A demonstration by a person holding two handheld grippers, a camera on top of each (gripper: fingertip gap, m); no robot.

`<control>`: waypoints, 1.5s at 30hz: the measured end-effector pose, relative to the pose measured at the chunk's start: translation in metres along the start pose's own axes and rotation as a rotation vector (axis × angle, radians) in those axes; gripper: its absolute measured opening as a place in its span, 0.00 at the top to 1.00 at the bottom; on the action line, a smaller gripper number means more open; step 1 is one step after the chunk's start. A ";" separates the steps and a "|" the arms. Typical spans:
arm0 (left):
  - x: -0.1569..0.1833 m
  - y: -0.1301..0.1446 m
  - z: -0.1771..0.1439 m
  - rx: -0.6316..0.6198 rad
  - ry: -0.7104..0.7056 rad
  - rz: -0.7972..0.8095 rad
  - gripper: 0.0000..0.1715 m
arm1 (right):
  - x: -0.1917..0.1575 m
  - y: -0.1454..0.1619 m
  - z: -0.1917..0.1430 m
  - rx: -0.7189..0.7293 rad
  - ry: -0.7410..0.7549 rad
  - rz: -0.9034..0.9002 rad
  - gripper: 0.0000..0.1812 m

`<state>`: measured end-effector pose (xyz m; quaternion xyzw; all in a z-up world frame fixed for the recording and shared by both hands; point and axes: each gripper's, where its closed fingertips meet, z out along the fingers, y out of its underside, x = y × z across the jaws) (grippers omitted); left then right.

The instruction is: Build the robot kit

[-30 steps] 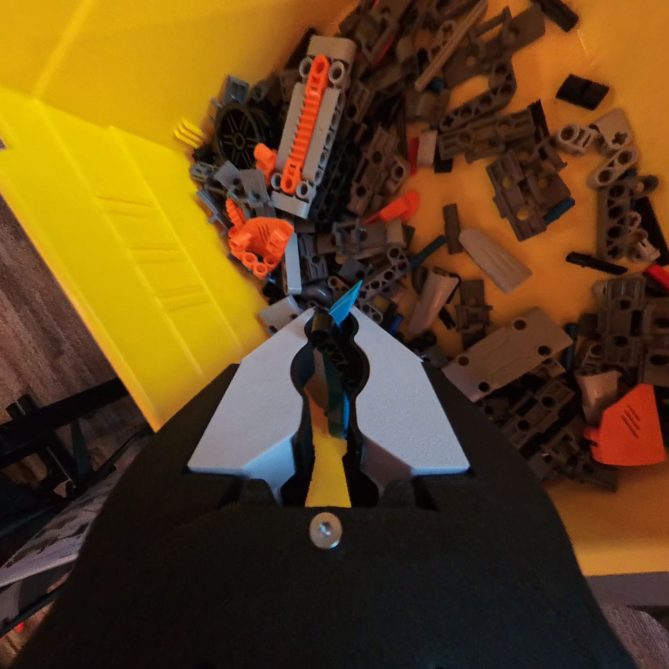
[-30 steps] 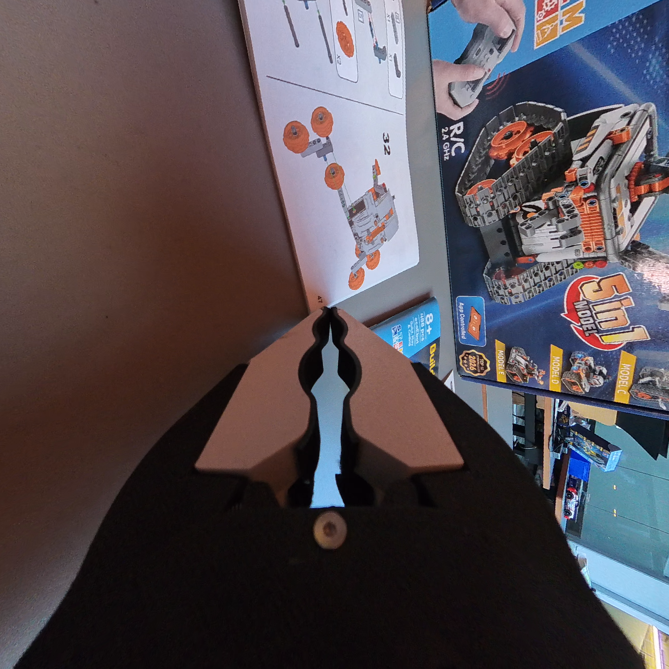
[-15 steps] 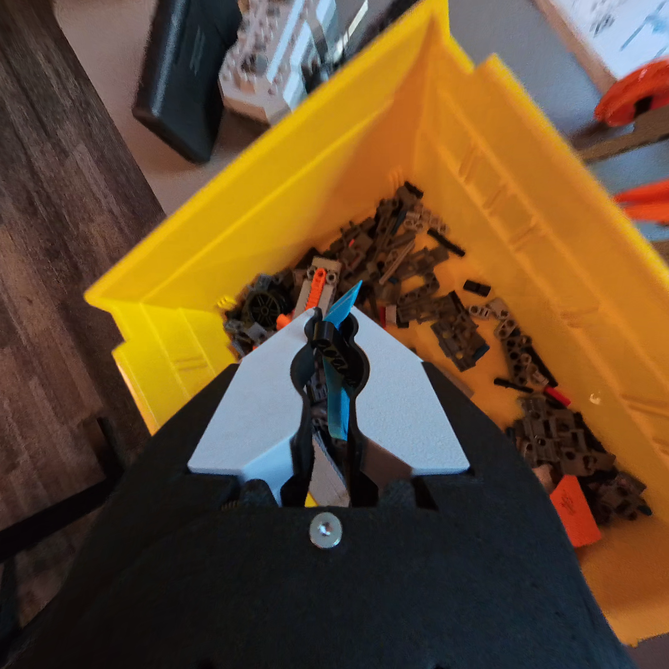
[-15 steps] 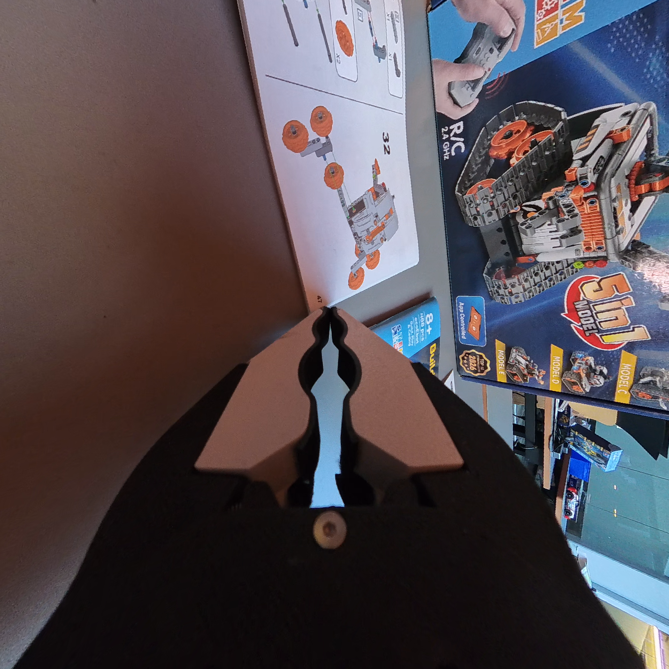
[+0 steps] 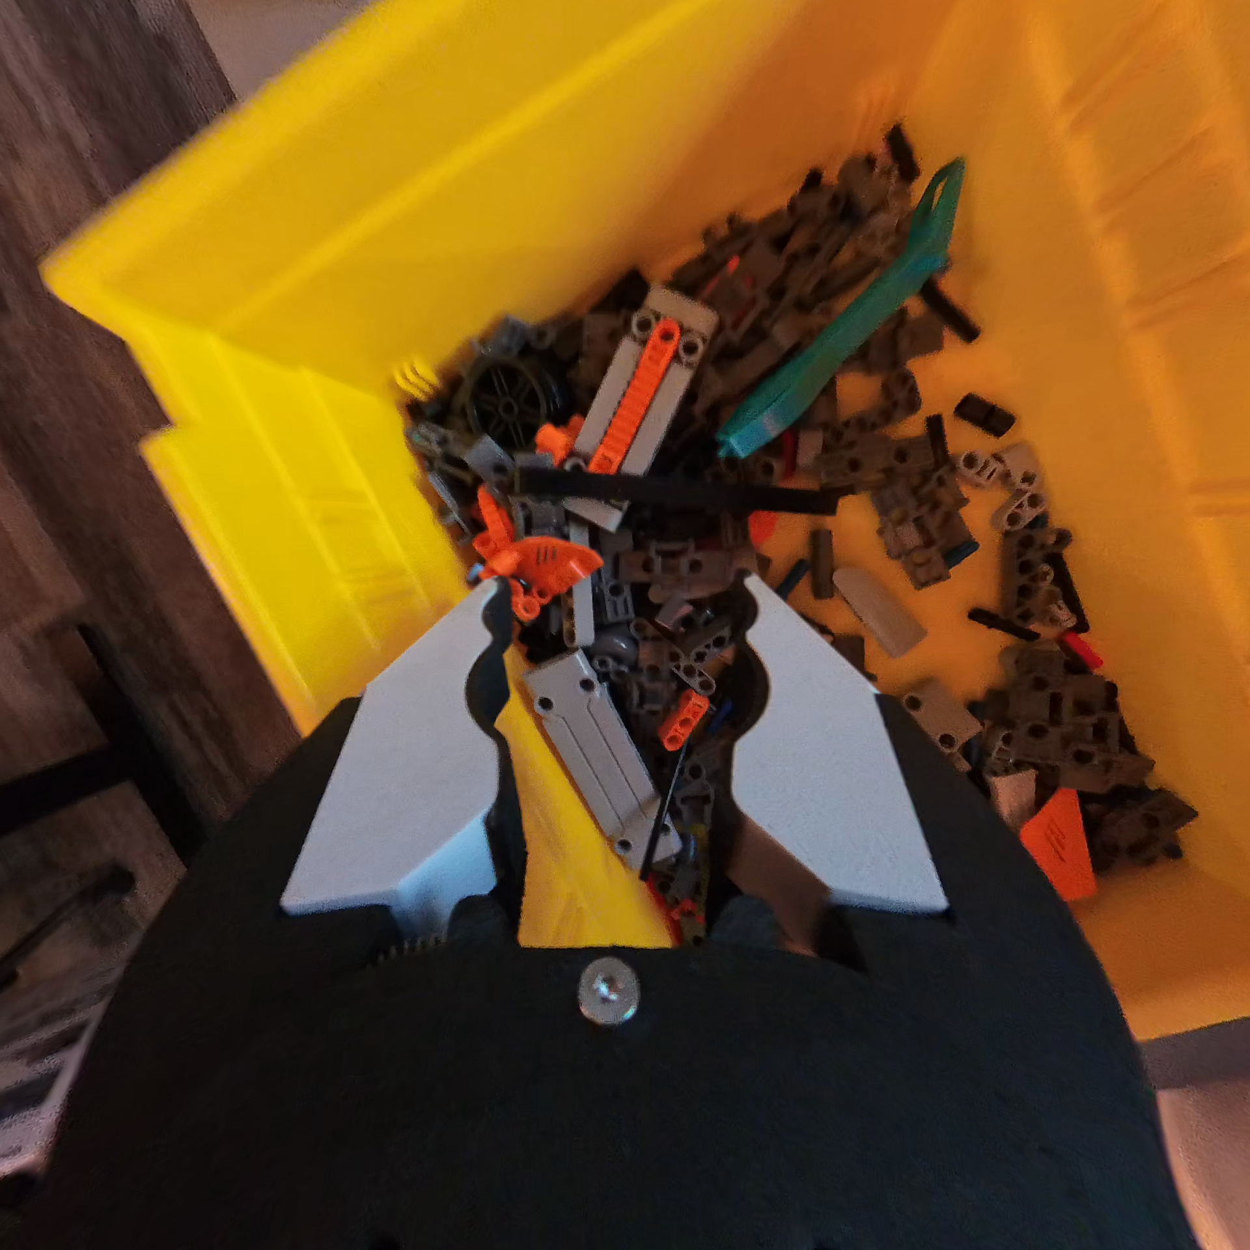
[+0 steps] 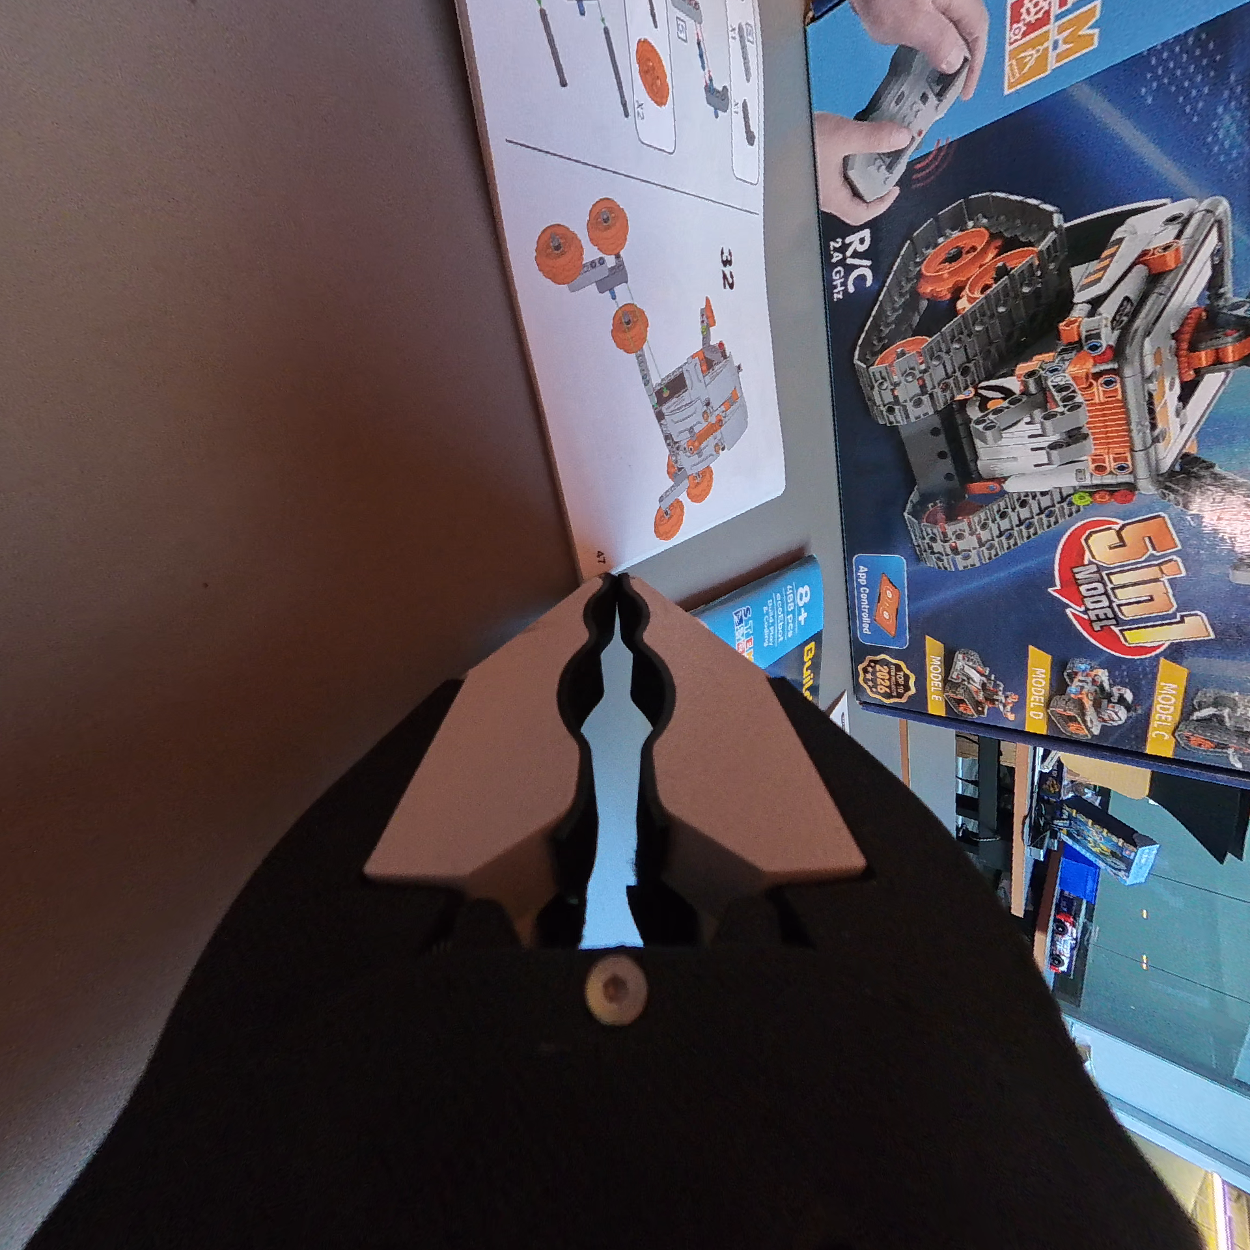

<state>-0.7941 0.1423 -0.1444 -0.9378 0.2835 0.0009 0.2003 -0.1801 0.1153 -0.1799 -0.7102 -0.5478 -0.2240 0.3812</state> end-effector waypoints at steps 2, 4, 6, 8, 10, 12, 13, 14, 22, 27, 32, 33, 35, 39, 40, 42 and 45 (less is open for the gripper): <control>0.004 0.008 0.007 -0.045 0.015 -0.013 0.54 | 0.000 0.000 0.000 -0.001 0.000 0.000 1.00; 0.001 0.009 0.009 -0.070 -0.047 0.014 0.56 | 0.000 0.000 0.000 -0.002 0.001 -0.001 1.00; 0.003 0.017 0.015 -0.149 -0.074 0.051 0.50 | 0.000 0.000 0.000 -0.003 0.002 -0.001 1.00; 0.002 0.022 0.020 -0.218 -0.113 0.069 0.48 | 0.000 0.000 0.000 -0.004 0.002 -0.002 1.00; 0.001 0.026 0.022 -0.267 -0.129 0.075 0.47 | 0.000 0.000 0.000 -0.003 0.001 -0.002 1.00; 0.001 0.029 0.023 -0.298 -0.140 0.085 0.46 | 0.000 0.000 0.000 -0.002 0.000 -0.002 1.00; 0.002 0.031 0.022 -0.309 -0.142 0.091 0.46 | 0.000 0.000 0.000 -0.001 -0.001 -0.001 1.00; 0.006 0.033 0.023 -0.321 -0.132 0.088 0.48 | 0.000 0.000 0.000 -0.001 -0.002 0.000 1.00; 0.016 0.037 0.028 -0.367 0.045 -0.004 0.59 | -0.001 0.000 -0.001 0.000 -0.005 -0.001 1.00; 0.013 0.037 0.029 -0.430 0.083 0.005 0.66 | -0.002 0.000 -0.002 -0.002 -0.007 -0.006 1.00; 0.016 0.034 0.030 -0.444 0.066 0.116 0.93 | -0.002 0.000 -0.002 -0.002 -0.008 -0.008 1.00; 0.016 0.034 0.030 -0.453 0.068 0.117 0.93 | -0.002 0.000 -0.002 -0.002 -0.008 -0.007 1.00; 0.016 0.032 0.030 -0.461 0.081 0.103 0.93 | -0.002 0.000 -0.002 0.000 -0.008 -0.006 1.00; 0.023 0.013 0.031 -0.383 0.152 0.060 0.94 | -0.002 0.000 -0.002 0.001 -0.008 -0.004 1.00; 0.025 0.005 0.032 -0.344 0.171 0.053 0.94 | -0.002 0.000 -0.002 0.001 -0.009 -0.003 1.00; 0.030 -0.011 0.031 -0.266 0.221 0.030 0.95 | -0.002 0.000 -0.002 0.002 -0.008 -0.002 1.00; 0.031 -0.034 0.029 -0.140 0.239 0.023 0.95 | -0.002 -0.001 -0.002 0.003 -0.009 0.001 1.00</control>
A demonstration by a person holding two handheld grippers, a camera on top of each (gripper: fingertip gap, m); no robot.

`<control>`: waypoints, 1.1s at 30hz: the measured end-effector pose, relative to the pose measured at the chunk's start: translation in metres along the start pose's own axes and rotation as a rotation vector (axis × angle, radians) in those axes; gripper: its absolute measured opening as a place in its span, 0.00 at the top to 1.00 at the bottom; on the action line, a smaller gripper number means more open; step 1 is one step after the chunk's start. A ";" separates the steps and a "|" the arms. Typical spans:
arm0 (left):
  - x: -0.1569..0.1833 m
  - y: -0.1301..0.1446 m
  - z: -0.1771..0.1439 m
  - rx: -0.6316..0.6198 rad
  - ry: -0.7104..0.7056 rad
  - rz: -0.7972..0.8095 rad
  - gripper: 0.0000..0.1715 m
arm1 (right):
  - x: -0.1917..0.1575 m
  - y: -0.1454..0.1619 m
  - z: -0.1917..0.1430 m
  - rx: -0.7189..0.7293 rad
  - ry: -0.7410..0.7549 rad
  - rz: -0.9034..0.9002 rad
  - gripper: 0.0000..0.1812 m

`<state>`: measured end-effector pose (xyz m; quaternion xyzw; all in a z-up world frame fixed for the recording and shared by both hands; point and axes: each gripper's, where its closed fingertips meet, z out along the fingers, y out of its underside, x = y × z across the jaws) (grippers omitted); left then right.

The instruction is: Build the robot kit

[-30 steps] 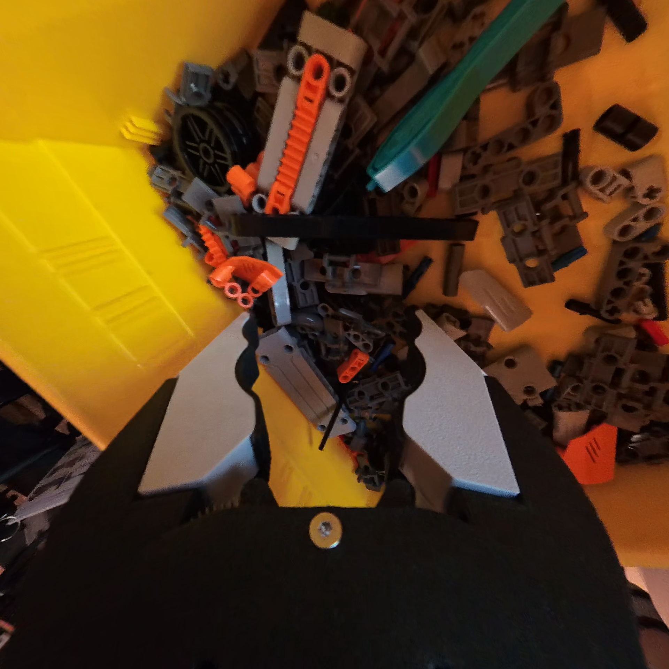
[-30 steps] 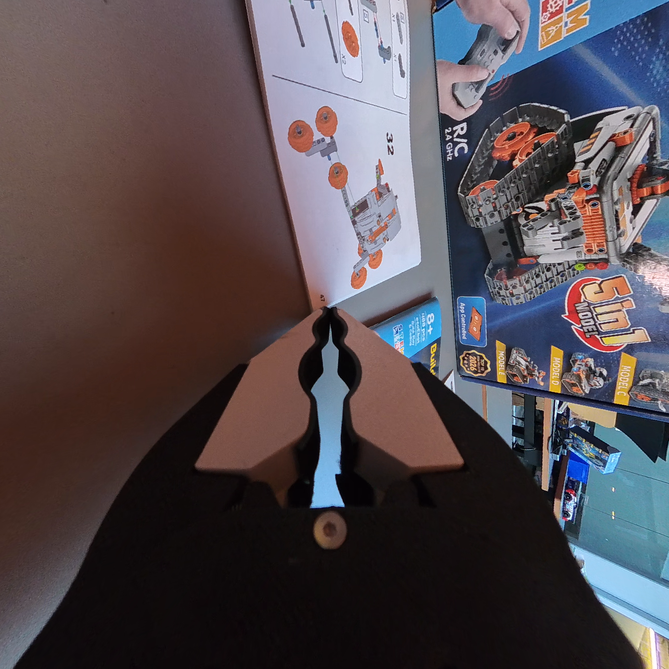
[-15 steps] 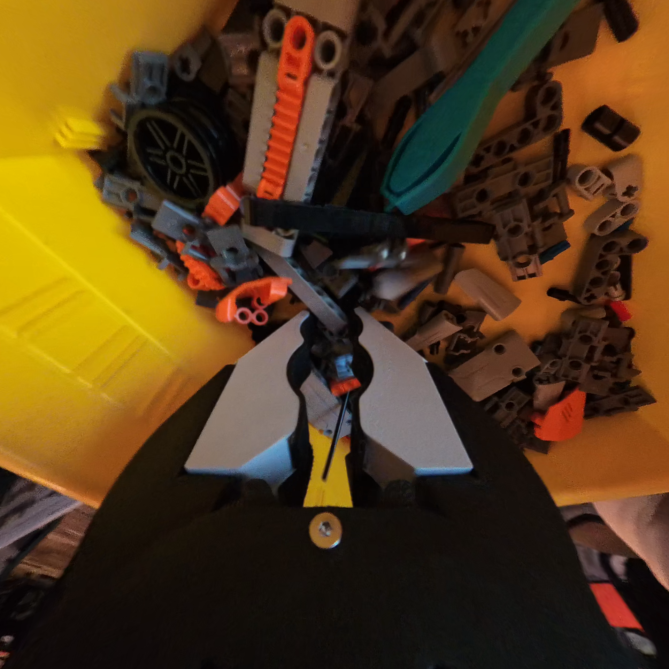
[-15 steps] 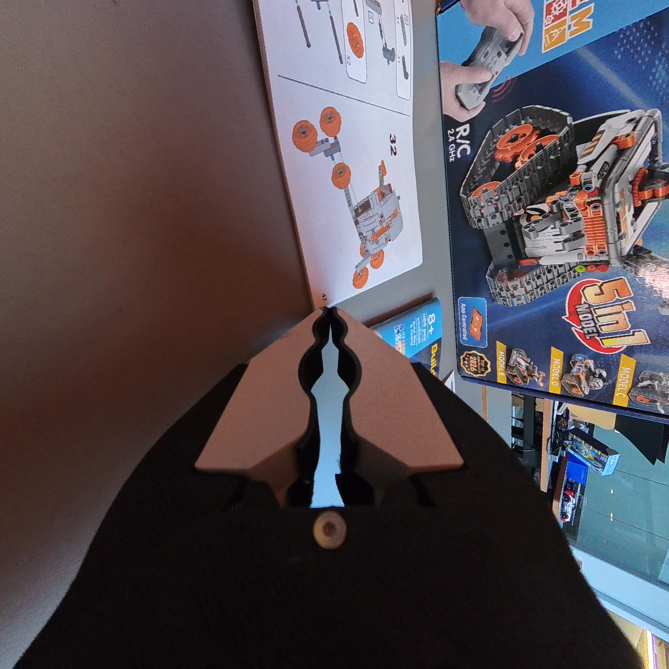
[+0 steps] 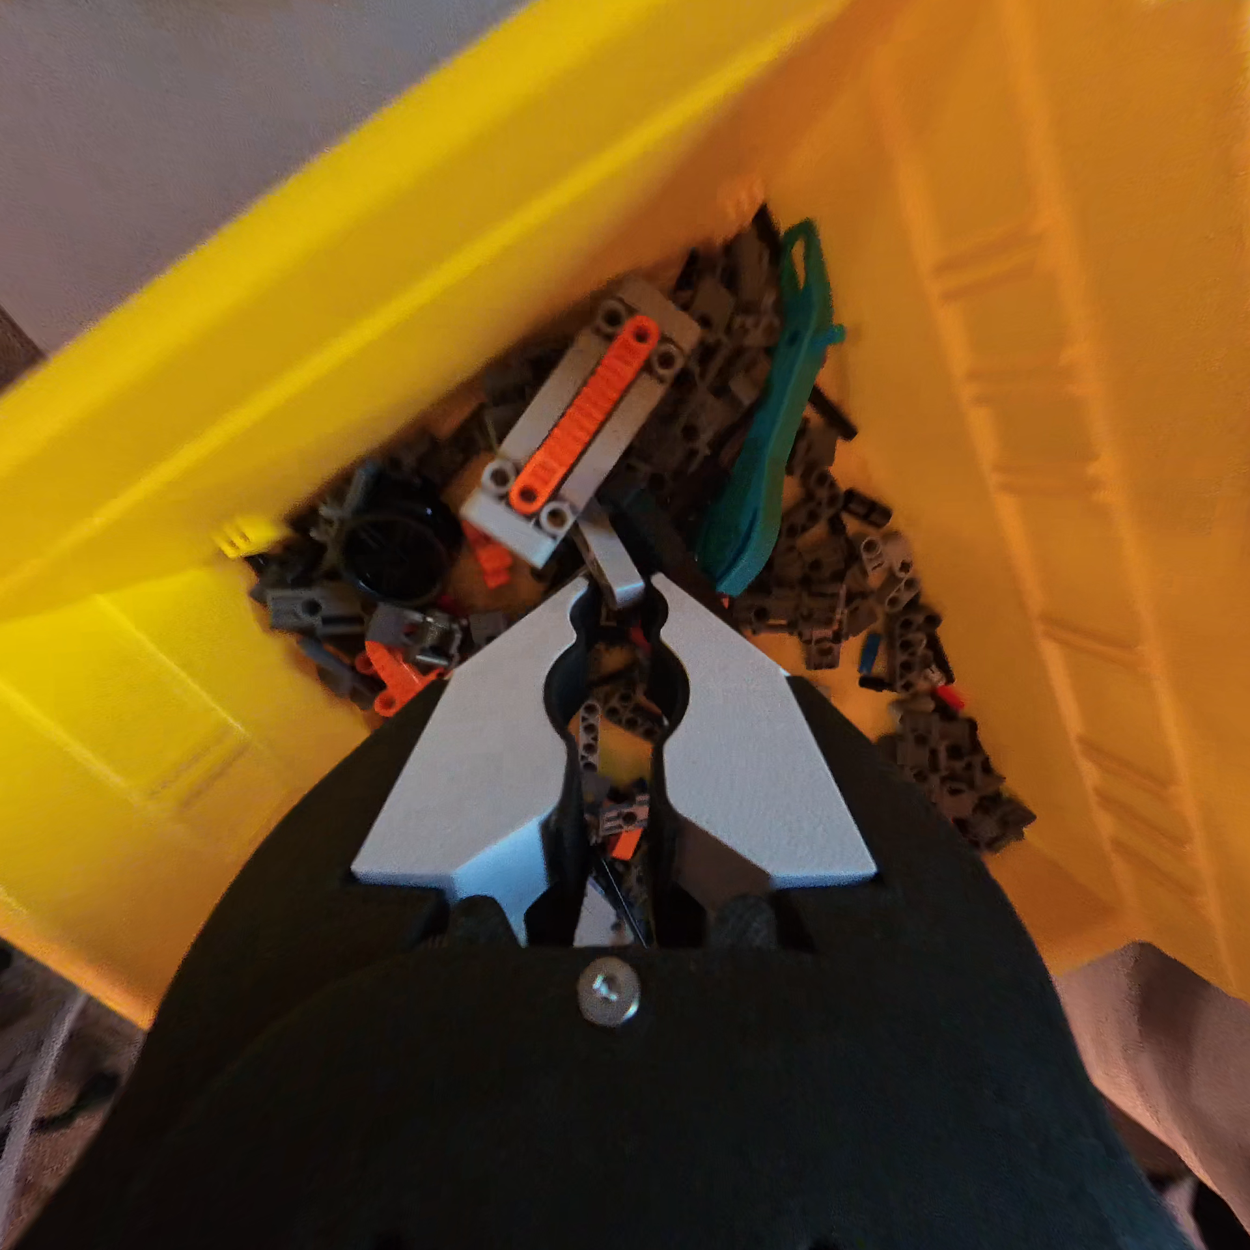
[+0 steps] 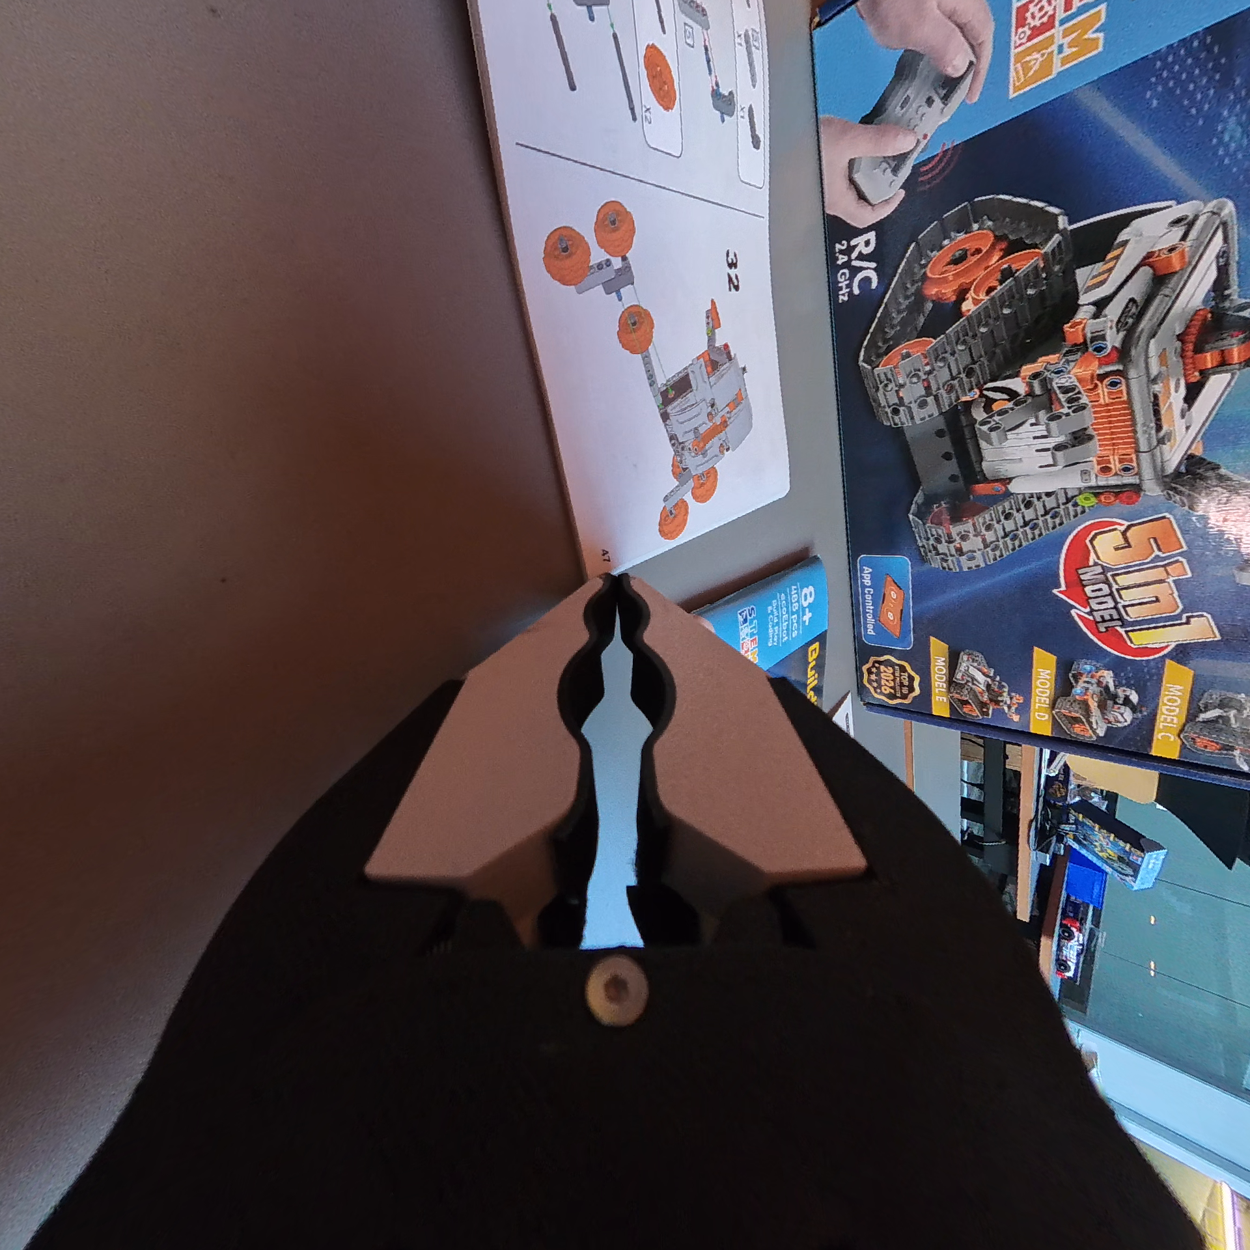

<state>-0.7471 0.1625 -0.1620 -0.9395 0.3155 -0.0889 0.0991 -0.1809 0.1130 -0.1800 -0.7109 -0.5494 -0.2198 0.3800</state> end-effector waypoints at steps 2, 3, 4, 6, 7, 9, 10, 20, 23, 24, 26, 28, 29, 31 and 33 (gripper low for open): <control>-0.001 0.000 -0.001 0.005 -0.025 0.010 0.88 | 0.000 0.000 0.000 0.001 0.000 0.001 1.00; -0.002 0.002 -0.001 -0.005 -0.044 0.011 0.76 | 0.000 0.000 0.000 0.002 0.000 0.002 1.00; -0.001 0.002 -0.002 -0.001 -0.058 0.018 0.70 | 0.000 0.000 0.000 0.002 0.000 0.002 1.00; 0.008 -0.002 -0.004 0.045 -0.059 0.038 0.67 | 0.000 0.000 0.000 0.002 0.000 0.003 1.00; 0.015 -0.002 -0.004 0.053 -0.046 0.045 0.62 | 0.000 0.000 0.000 0.003 0.000 0.004 1.00; 0.025 0.002 0.000 0.025 -0.036 0.045 0.49 | 0.000 0.000 0.001 0.003 0.000 0.007 1.00; 0.025 0.005 0.004 0.009 -0.067 0.051 0.46 | 0.000 0.000 0.001 0.002 0.000 0.006 1.00; 0.005 0.016 0.007 -0.025 -0.262 0.171 0.77 | 0.000 0.000 0.000 0.000 0.000 0.001 1.00; 0.004 0.019 0.006 -0.011 -0.227 0.145 0.85 | 0.000 0.000 0.000 0.001 0.000 0.001 1.00; 0.003 0.020 0.005 -0.009 -0.222 0.136 0.86 | 0.000 0.000 0.000 0.000 0.001 0.001 1.00; 0.000 0.022 0.004 -0.007 -0.218 0.112 0.87 | 0.000 0.000 0.000 -0.001 0.001 -0.001 1.00; -0.001 0.021 0.003 0.014 -0.198 0.084 0.88 | 0.000 0.000 0.000 0.001 0.000 0.002 1.00; -0.001 0.020 0.002 0.022 -0.185 0.073 0.89 | 0.000 0.000 0.000 0.001 0.000 0.003 1.00; -0.002 0.019 0.000 0.036 -0.169 0.055 0.90 | 0.000 0.000 0.001 0.001 0.001 0.002 1.00; -0.008 0.017 -0.004 0.053 -0.174 0.037 0.91 | 0.001 0.000 0.001 0.000 0.002 0.002 1.00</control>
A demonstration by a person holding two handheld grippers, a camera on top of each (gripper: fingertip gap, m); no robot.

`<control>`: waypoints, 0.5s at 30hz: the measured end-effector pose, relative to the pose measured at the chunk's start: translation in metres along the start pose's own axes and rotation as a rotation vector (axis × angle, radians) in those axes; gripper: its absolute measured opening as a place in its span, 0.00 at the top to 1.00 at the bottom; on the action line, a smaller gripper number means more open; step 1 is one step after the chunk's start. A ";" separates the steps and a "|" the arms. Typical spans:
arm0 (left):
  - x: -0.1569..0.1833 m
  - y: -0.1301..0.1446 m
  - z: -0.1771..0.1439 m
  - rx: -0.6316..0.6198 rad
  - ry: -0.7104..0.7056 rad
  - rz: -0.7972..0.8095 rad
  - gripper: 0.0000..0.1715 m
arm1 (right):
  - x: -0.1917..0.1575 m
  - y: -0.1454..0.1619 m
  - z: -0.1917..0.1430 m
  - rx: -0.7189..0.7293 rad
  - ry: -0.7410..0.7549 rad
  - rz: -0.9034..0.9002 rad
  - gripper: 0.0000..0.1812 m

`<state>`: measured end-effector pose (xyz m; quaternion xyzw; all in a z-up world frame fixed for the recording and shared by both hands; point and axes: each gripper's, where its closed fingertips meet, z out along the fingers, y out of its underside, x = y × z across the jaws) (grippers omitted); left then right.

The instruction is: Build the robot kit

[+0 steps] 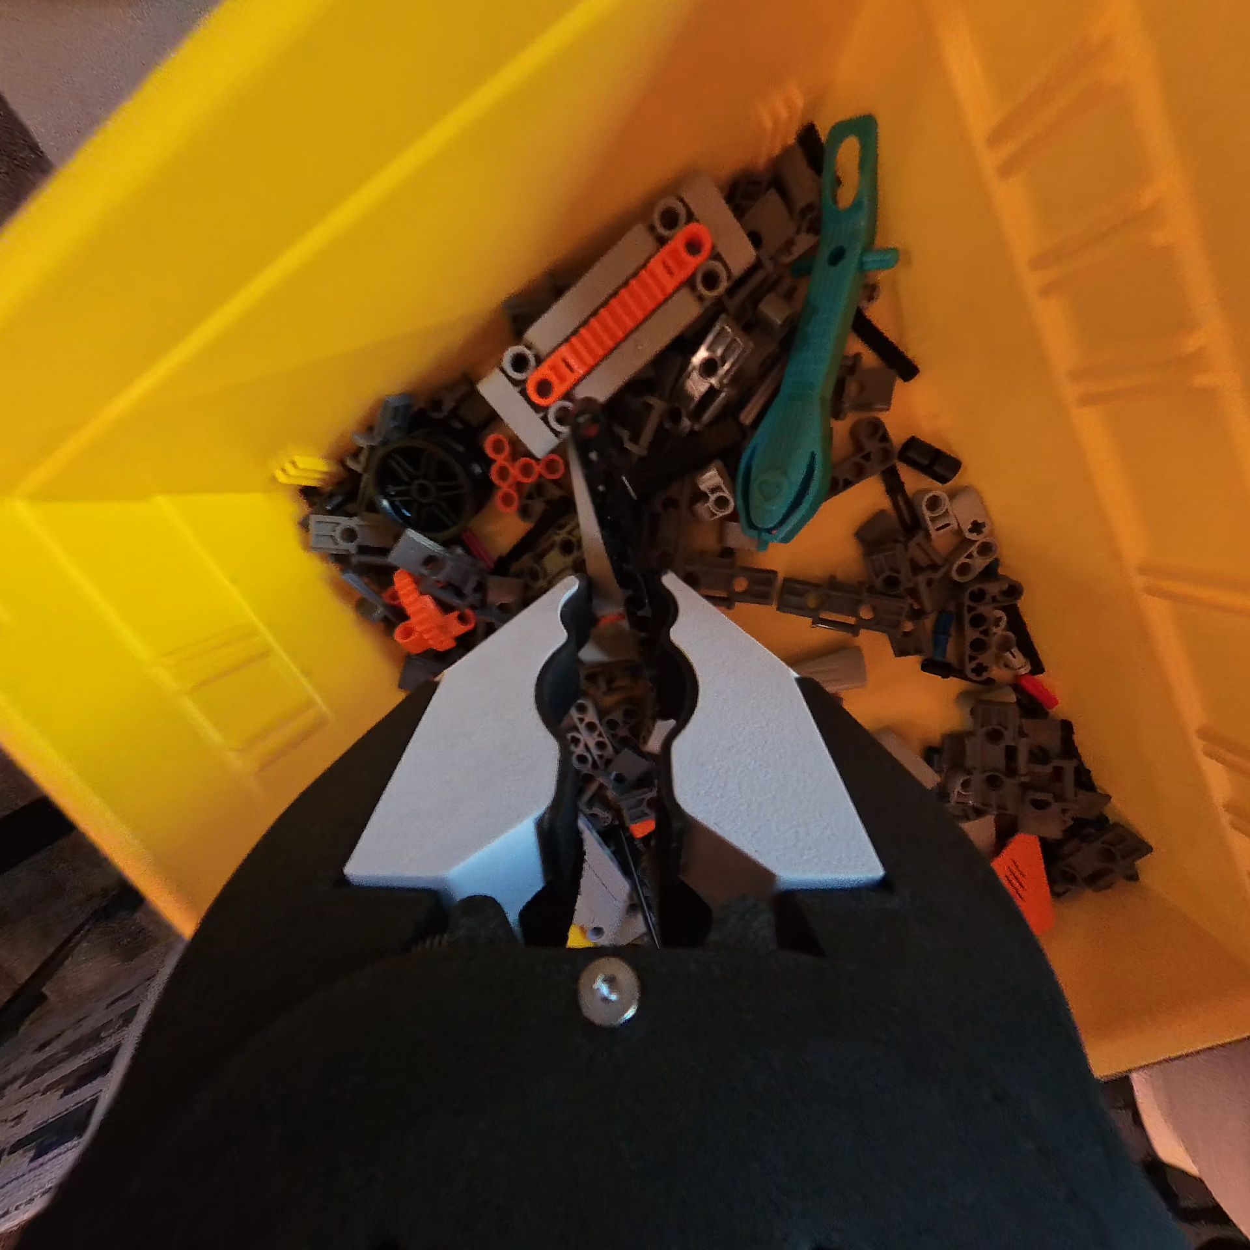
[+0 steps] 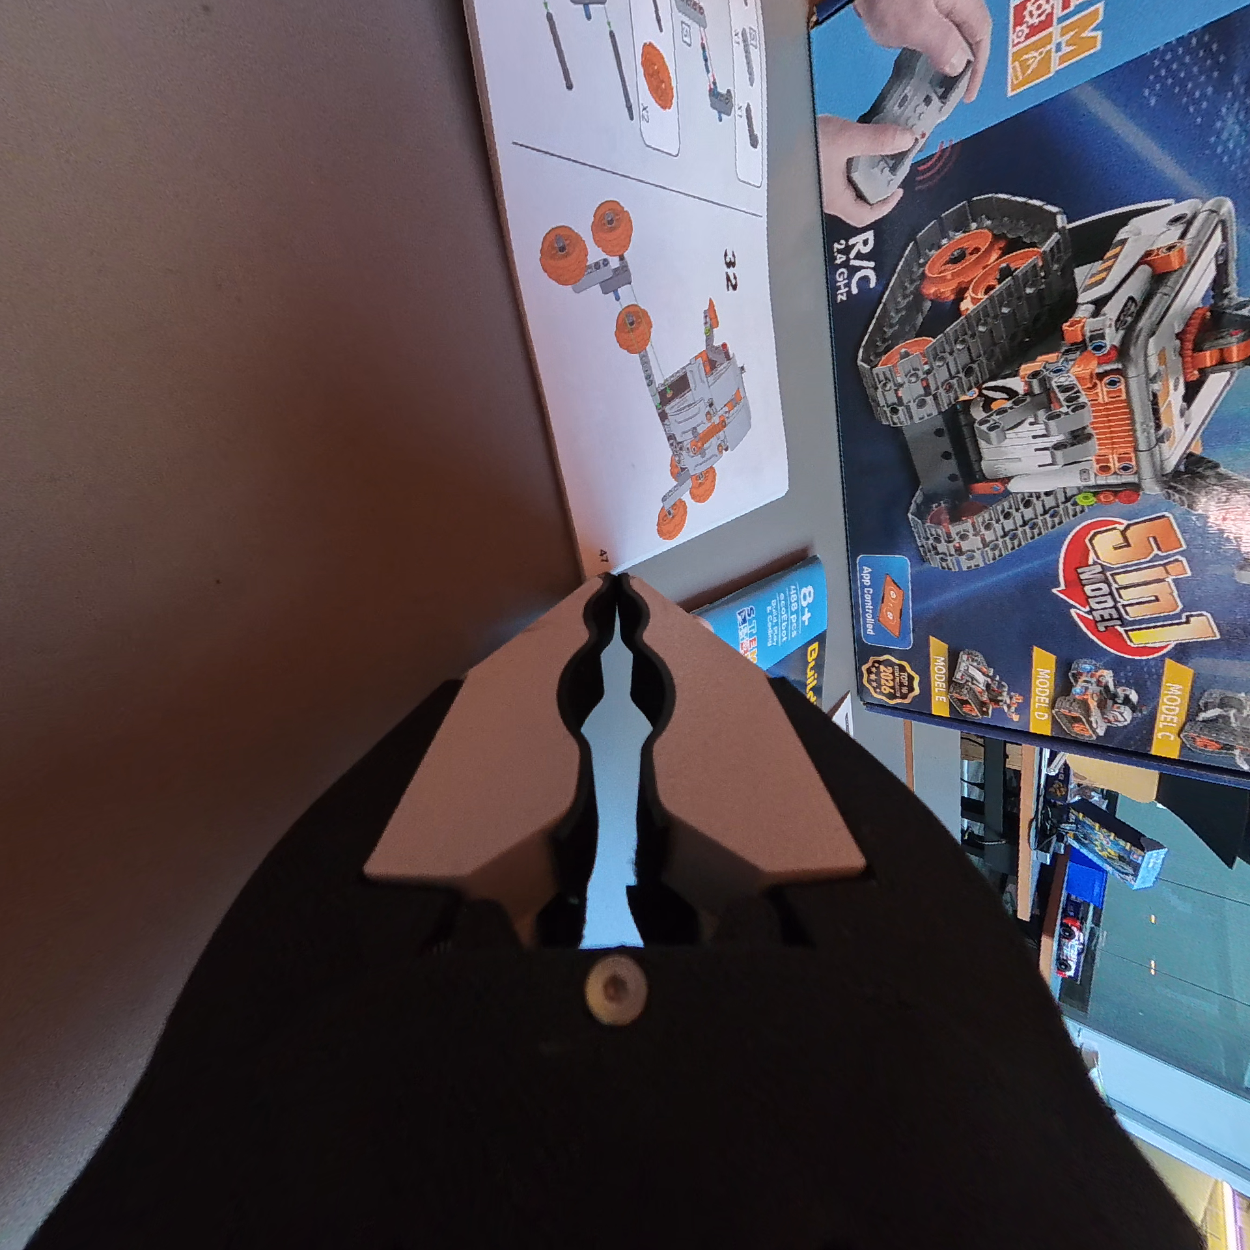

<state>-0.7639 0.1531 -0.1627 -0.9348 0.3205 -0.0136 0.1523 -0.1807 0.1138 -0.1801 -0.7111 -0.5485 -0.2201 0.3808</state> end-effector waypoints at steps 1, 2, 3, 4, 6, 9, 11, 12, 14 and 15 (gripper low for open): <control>-0.003 -0.002 -0.002 0.012 -0.003 -0.007 0.92 | 0.000 0.000 0.000 0.000 0.000 0.000 1.00; -0.005 -0.004 -0.004 0.025 -0.004 -0.014 0.92 | 0.000 0.000 0.000 0.000 0.000 0.001 1.00; -0.006 -0.007 -0.006 0.039 0.006 -0.022 0.92 | 0.000 0.000 0.000 0.001 0.000 0.002 1.00; -0.006 -0.009 -0.008 0.054 0.019 -0.033 0.92 | 0.000 0.000 0.000 0.001 0.000 0.002 1.00; -0.008 -0.012 -0.011 0.066 0.027 -0.050 0.92 | 0.000 0.000 0.000 0.002 0.000 0.003 1.00; -0.011 -0.014 -0.011 0.073 0.014 -0.051 0.92 | 0.000 0.000 0.000 0.003 -0.001 0.005 1.00; -0.013 -0.018 -0.012 0.095 0.004 -0.048 0.92 | 0.000 0.000 0.000 0.003 -0.001 0.006 1.00; -0.013 -0.020 -0.013 0.104 0.001 -0.048 0.92 | 0.000 0.000 0.000 0.003 0.000 0.006 1.00; -0.013 -0.028 -0.016 0.136 -0.001 -0.044 0.92 | 0.000 0.000 0.000 0.003 -0.001 0.007 1.00; -0.011 -0.032 -0.018 0.155 0.014 -0.035 0.92 | 0.000 0.000 0.000 0.004 -0.001 0.007 1.00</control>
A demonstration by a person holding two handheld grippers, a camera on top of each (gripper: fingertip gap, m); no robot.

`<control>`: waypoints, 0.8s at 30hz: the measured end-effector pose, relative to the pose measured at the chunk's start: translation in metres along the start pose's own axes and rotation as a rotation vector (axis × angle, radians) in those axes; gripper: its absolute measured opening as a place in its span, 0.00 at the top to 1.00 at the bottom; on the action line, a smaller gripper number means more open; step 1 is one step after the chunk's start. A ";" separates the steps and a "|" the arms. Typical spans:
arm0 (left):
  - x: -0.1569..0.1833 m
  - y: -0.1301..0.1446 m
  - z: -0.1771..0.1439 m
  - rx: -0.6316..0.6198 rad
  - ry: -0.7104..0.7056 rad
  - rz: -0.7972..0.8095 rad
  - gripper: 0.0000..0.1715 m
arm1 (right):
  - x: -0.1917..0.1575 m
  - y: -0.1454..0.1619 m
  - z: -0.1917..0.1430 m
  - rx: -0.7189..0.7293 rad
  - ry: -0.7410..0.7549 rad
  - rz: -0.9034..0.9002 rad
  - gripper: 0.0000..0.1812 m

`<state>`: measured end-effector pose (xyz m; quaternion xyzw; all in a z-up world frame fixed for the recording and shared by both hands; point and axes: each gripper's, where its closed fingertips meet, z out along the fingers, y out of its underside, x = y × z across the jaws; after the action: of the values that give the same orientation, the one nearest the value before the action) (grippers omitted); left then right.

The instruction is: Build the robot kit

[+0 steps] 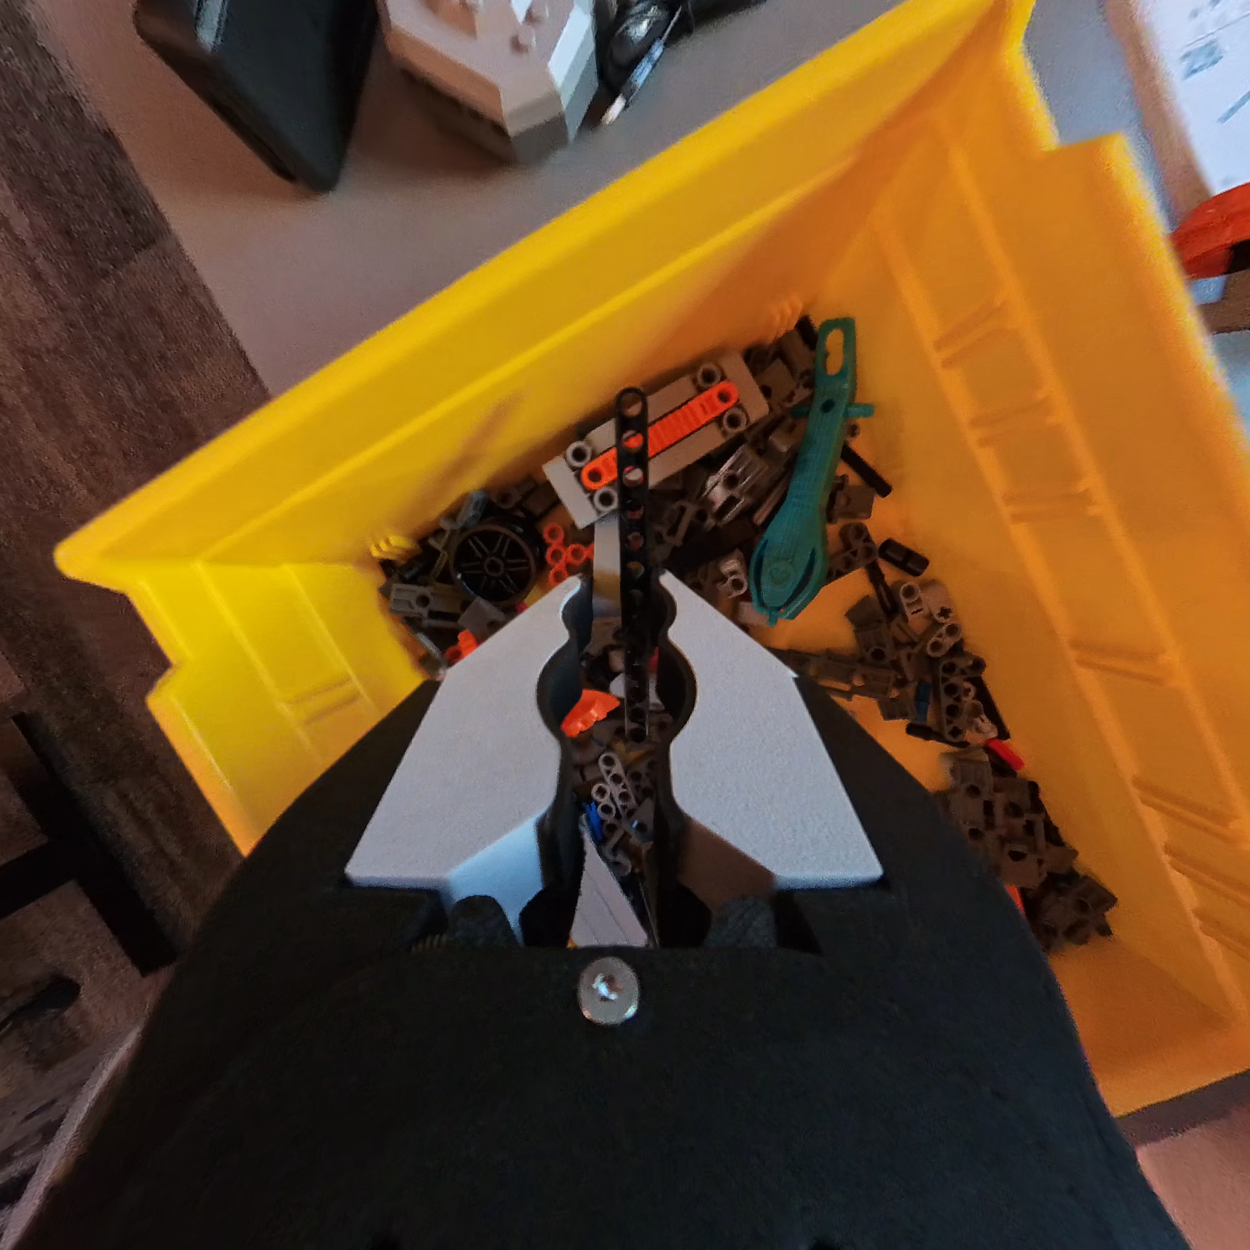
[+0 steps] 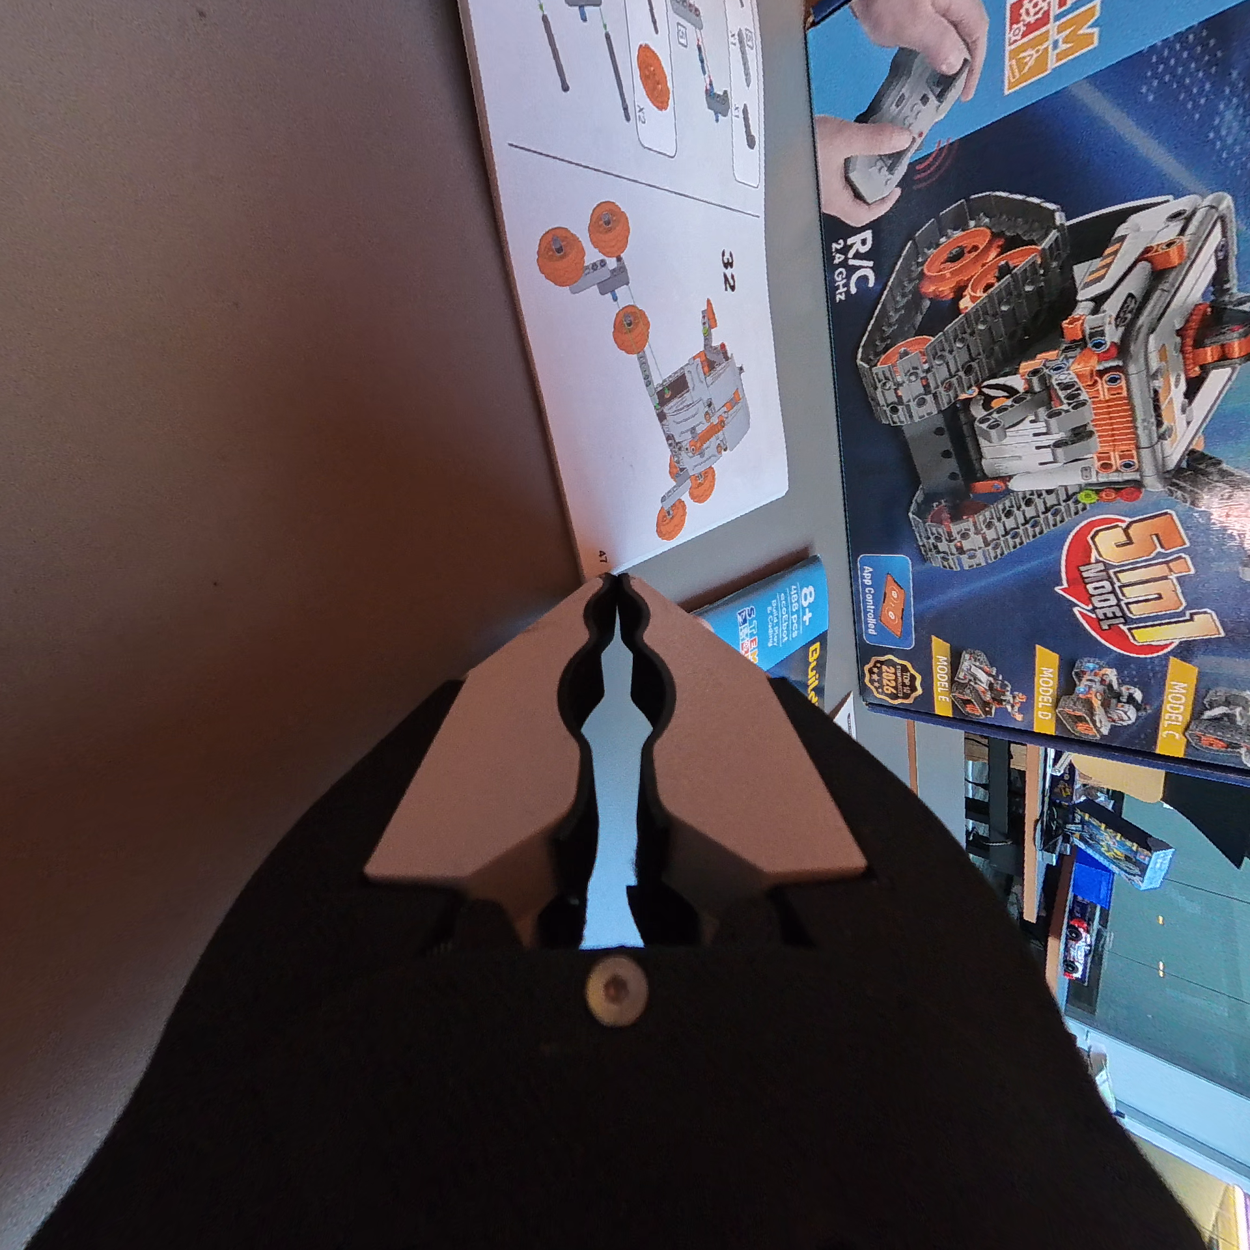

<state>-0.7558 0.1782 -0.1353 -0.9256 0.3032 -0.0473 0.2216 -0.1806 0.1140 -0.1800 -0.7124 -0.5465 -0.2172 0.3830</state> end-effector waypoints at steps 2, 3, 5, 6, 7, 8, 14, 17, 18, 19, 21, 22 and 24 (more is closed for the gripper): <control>0.011 -0.005 -0.003 0.019 0.064 0.026 0.82 | 0.000 0.000 0.000 0.001 0.000 0.001 1.00; 0.011 -0.002 -0.004 -0.002 0.067 0.021 0.75 | 0.000 0.000 0.000 0.001 0.000 0.001 1.00; 0.007 0.005 -0.006 -0.042 0.053 0.018 0.73 | 0.000 0.000 0.000 0.000 0.001 0.000 1.00; 0.007 0.010 -0.006 -0.055 0.058 0.030 0.77 | 0.000 0.000 0.000 0.000 0.000 0.000 1.00; 0.007 0.015 -0.006 -0.070 0.054 0.045 0.84 | 0.000 0.000 0.000 0.001 0.000 0.000 1.00; 0.005 0.021 -0.004 -0.091 0.039 0.059 0.88 | 0.000 0.000 0.000 0.001 -0.001 0.001 1.00; 0.014 0.038 0.008 -0.123 -0.001 0.186 1.00 | 0.000 0.000 0.000 0.002 -0.001 0.002 1.00; 0.014 0.042 0.008 -0.134 -0.032 0.252 1.00 | 0.000 0.000 0.000 0.002 -0.001 0.003 1.00; 0.016 0.044 0.009 -0.141 -0.025 0.253 0.99 | 0.000 0.000 0.000 0.001 0.000 0.003 1.00; 0.014 0.045 0.009 -0.142 -0.031 0.241 0.98 | 0.000 0.000 0.000 0.001 0.000 0.003 1.00; 0.008 0.049 0.008 -0.148 -0.048 0.198 0.96 | 0.000 0.000 0.000 -0.001 0.001 0.001 1.00; 0.005 0.053 0.006 -0.152 -0.057 0.159 0.95 | 0.000 0.000 -0.001 -0.001 0.001 -0.002 1.00; -0.005 0.065 -0.001 -0.185 -0.107 0.063 0.94 | -0.001 0.000 -0.001 0.000 -0.001 -0.004 1.00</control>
<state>-0.7950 0.1346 -0.1629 -0.9332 0.3230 0.0375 0.1526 -0.1807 0.1126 -0.1800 -0.7114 -0.5480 -0.2176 0.3824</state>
